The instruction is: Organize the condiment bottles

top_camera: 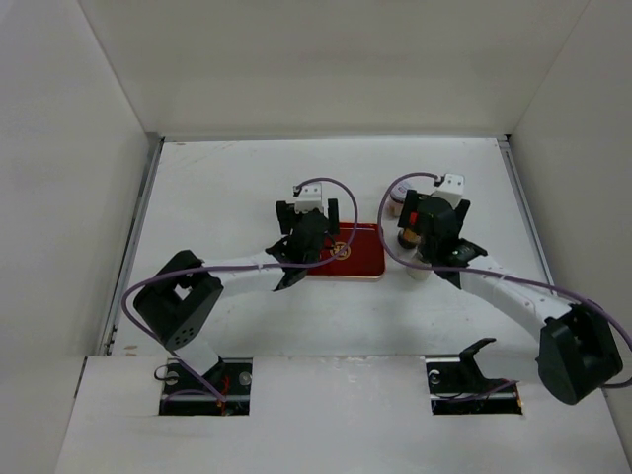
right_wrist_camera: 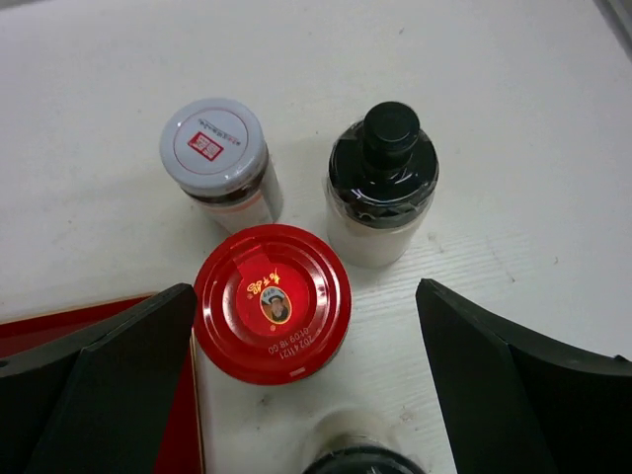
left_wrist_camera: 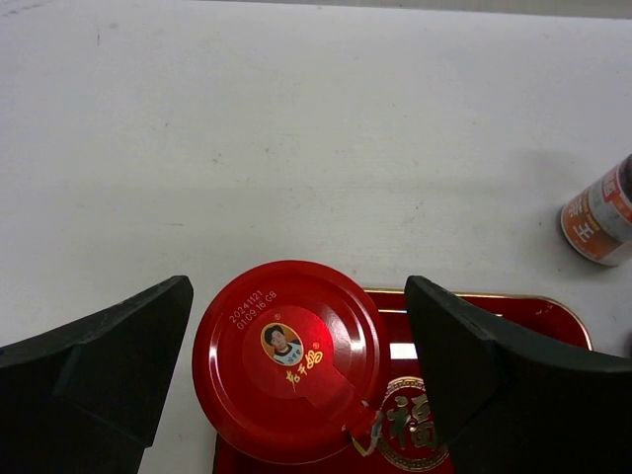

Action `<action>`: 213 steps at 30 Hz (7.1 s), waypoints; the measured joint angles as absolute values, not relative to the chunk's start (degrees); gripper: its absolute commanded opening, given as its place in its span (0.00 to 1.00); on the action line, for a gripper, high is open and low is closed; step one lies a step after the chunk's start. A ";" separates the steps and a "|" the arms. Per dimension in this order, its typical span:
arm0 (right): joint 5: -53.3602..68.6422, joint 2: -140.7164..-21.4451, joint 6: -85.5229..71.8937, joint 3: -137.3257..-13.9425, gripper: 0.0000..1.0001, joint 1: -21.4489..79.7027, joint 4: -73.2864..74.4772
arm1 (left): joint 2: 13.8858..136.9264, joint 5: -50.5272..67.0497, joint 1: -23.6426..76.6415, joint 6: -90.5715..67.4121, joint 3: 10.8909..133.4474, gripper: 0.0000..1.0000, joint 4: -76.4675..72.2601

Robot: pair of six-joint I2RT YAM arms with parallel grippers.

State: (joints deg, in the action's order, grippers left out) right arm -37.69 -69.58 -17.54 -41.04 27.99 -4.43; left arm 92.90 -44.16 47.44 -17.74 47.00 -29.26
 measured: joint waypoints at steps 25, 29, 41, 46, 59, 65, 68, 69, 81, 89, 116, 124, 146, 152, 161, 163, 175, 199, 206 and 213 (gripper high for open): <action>-28.29 -80.23 -18.52 -46.52 0.53 24.43 0.12 | 61.58 -46.52 53.76 -18.52 26.24 0.93 -34.11; -28.64 -78.41 -18.09 -47.05 0.52 25.23 2.83 | 56.25 -47.90 53.82 -18.92 20.21 0.94 -34.22; -31.20 -81.65 -15.86 -57.87 0.52 41.63 0.47 | 40.12 -52.21 51.11 -19.31 9.32 1.00 -35.38; -31.14 -91.50 -15.90 -62.92 0.52 45.04 -1.50 | 38.59 -53.82 49.54 -19.49 6.98 1.00 -35.88; -32.27 -98.02 -17.72 -63.92 0.80 45.10 -3.22 | 43.62 -53.78 50.28 -19.55 6.44 1.00 -39.48; -33.63 -94.00 -18.28 -63.66 0.96 44.97 -4.58 | 43.88 -53.80 50.30 -19.53 6.44 1.00 -40.14; -33.91 -88.03 -18.37 -61.87 0.99 44.27 -5.32 | 43.88 -53.78 50.30 -19.51 6.44 1.00 -40.10; -34.02 -86.02 -18.35 -60.99 0.98 43.81 -5.69 | 43.88 -53.80 50.35 -19.51 6.44 1.00 -40.10; -42.37 -64.58 -19.33 -41.10 1.00 33.12 -1.43 | 45.84 -53.28 50.76 -19.51 6.46 0.96 -40.14; -44.38 -54.89 -22.65 -34.96 1.00 33.36 6.31 | 46.87 -52.64 50.65 -19.51 6.50 0.96 -40.62; -40.95 -71.90 -19.92 -45.78 0.58 42.09 -2.50 | 49.28 -51.86 49.84 -19.70 6.50 1.00 -42.26; -38.46 -85.82 -17.74 -53.93 0.58 42.09 -8.56 | 46.54 -51.88 49.39 -19.70 6.50 1.00 -42.22; -37.34 -80.34 -19.27 -50.00 0.58 41.04 -12.05 | 48.45 -51.83 49.43 -19.77 6.50 1.00 -42.24; -36.36 -79.77 -19.68 -50.00 0.58 39.22 -13.52 | 48.49 -51.83 49.58 -19.77 6.50 1.00 -42.26; -33.69 -88.60 -21.47 -50.65 0.57 38.28 -15.16 | 48.27 -51.83 49.56 -19.77 6.50 1.00 -42.24; -33.28 -89.65 -21.63 -50.76 0.57 38.28 -15.27 | 47.90 -51.83 49.56 -19.77 6.50 1.00 -42.26; -33.23 -93.95 -21.93 -51.66 0.58 38.37 -20.21 | 47.42 -51.83 49.67 -19.77 6.50 1.00 -42.24; -34.13 -82.06 -20.29 -48.31 0.55 33.93 -20.49 | 47.42 -51.86 50.52 -19.77 6.50 1.00 -42.26; -32.60 -95.15 -20.01 -56.58 0.77 27.62 -16.32 | 47.29 -51.83 50.54 -19.77 6.50 1.00 -42.26; -35.18 -98.37 -19.16 -58.92 0.90 26.72 -14.70 | 47.37 -51.83 50.41 -19.79 6.50 1.00 -42.26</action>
